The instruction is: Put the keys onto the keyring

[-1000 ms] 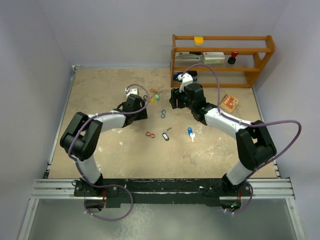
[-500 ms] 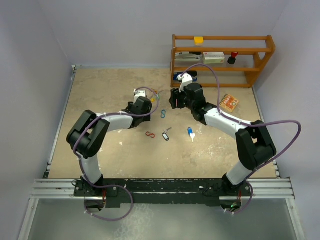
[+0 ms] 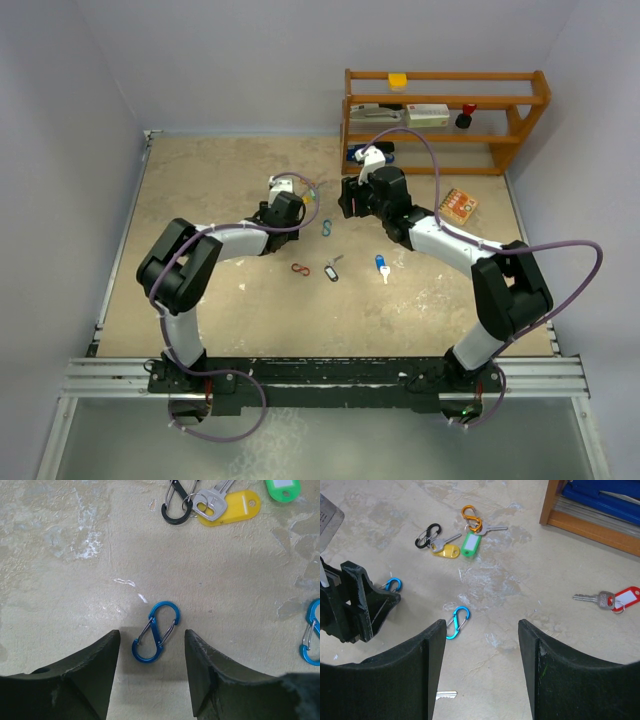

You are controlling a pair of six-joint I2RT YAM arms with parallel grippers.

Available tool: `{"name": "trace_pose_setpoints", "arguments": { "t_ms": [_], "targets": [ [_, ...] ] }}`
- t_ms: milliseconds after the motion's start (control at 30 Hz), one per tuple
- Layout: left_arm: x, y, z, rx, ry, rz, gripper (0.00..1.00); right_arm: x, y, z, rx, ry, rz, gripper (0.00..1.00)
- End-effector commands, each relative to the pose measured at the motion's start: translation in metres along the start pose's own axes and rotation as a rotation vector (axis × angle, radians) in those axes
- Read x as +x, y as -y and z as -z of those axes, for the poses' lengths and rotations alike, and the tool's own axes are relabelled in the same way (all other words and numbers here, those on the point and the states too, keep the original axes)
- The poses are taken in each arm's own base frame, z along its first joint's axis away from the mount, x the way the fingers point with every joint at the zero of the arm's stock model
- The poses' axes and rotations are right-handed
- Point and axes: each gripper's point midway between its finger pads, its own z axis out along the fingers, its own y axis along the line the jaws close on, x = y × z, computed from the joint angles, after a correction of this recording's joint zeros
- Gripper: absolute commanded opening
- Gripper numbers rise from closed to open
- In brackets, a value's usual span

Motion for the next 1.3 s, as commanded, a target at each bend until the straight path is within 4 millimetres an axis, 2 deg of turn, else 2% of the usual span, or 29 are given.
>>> {"name": "trace_pose_setpoints", "arguments": {
  "t_ms": [0,200,300,533,800,967,1100,1267],
  "targets": [
    [-0.001,-0.001,-0.003,-0.016,-0.002,-0.033,0.51,-0.024,-0.002,0.011,-0.014,0.069,-0.001,0.62],
    [0.0,-0.001,-0.005,-0.017,-0.005,-0.04,0.47,-0.025,-0.001,0.012,-0.012,0.072,0.0,0.62],
    [-0.001,0.0,-0.006,-0.013,-0.004,-0.039,0.41,-0.025,0.0,0.012,-0.01,0.072,0.0,0.62],
    [0.0,0.001,-0.006,-0.009,-0.005,-0.039,0.01,-0.025,0.003,0.015,0.0,0.073,-0.001,0.62],
    [-0.011,-0.001,0.003,-0.007,0.019,-0.027,0.0,-0.026,0.006,0.017,0.013,0.075,-0.001,0.62],
    [-0.034,0.001,0.015,0.005,0.061,-0.004,0.0,-0.023,0.017,0.016,0.059,0.048,-0.017,0.62],
    [-0.061,0.004,0.028,0.013,0.099,0.012,0.0,-0.01,0.044,0.012,0.181,-0.033,-0.09,0.62],
    [-0.098,0.016,0.044,0.065,0.156,0.056,0.0,0.013,0.083,0.006,0.255,-0.114,-0.2,0.62]
  ]
}}
